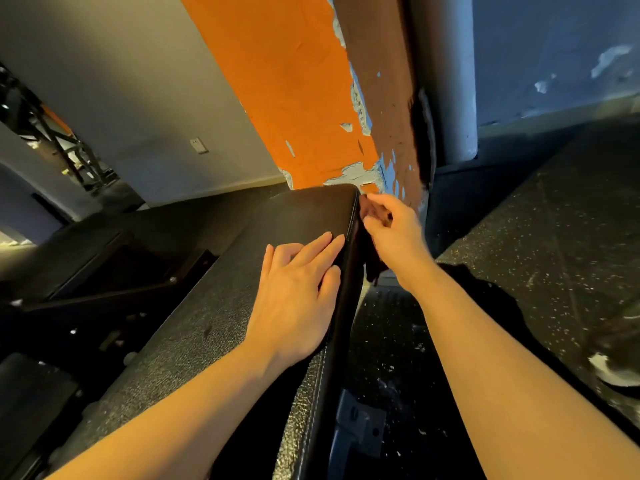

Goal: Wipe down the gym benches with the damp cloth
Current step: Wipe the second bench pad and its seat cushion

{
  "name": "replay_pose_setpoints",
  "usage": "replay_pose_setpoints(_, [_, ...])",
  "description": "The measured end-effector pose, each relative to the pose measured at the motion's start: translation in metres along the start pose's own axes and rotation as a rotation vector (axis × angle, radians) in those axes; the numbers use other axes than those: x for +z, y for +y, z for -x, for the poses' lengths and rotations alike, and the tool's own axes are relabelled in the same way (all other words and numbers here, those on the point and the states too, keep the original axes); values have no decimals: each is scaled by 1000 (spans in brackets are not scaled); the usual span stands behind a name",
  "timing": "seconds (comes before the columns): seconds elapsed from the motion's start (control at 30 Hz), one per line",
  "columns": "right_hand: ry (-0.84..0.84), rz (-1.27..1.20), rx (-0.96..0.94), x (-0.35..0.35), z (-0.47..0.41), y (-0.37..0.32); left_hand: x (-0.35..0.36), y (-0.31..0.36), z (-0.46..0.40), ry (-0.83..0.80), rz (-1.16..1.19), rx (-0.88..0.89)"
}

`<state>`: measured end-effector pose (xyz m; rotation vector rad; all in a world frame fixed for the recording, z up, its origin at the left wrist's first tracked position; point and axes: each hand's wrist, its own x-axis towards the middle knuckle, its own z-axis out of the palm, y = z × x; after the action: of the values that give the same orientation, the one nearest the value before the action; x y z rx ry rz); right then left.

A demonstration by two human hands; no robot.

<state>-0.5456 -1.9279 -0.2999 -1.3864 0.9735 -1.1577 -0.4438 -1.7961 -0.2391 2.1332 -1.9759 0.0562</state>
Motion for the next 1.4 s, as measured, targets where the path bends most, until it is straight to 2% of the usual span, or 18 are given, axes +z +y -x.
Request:
replay_pose_setpoints(0.1, [27,-35,47,-6,16,7,1,-2,-1,6,-13,10])
replay_pose_setpoints(0.2, [96,-53,-11,-3,18,-3,3,-4,-2,23,-9,13])
replay_pose_setpoints(0.33, [51,-47,-24,9,38,-8,-1,-2,3,113,84,-22])
replay_pose_setpoints(0.43, [-22,-130,-3,-1,68,-10,-12,0,14,156,214,-86])
replay_pose_setpoints(0.67, [-117,-79,-55,0,138,-36,-51,-17,99,41,289,-118])
replay_pose_setpoints(0.83, [-226,123,-128,3,223,-72,-76,-28,185,-17,235,-154])
replay_pose_setpoints(0.93, [-422,324,-243,6,271,-94,-85,-32,228,-51,238,-209])
replay_pose_setpoints(1.0, [-537,394,-214,4,286,-109,-87,-35,249,-62,243,-233])
replay_pose_setpoints(1.03, [-530,391,-186,4,287,-117,-89,-38,256,-62,243,-239])
replay_pose_setpoints(1.17, [-240,428,-208,9,250,-134,-90,-49,273,-77,183,-194])
replay_pose_setpoints(1.27, [-310,681,-173,29,224,-123,-82,-55,284,-100,124,-131])
replay_pose_setpoints(1.33, [-326,896,-226,47,232,-114,-79,-57,288,-99,93,-117])
replay_pose_setpoints(1.4, [-331,974,-335,59,255,-114,-79,-57,288,-90,89,-120])
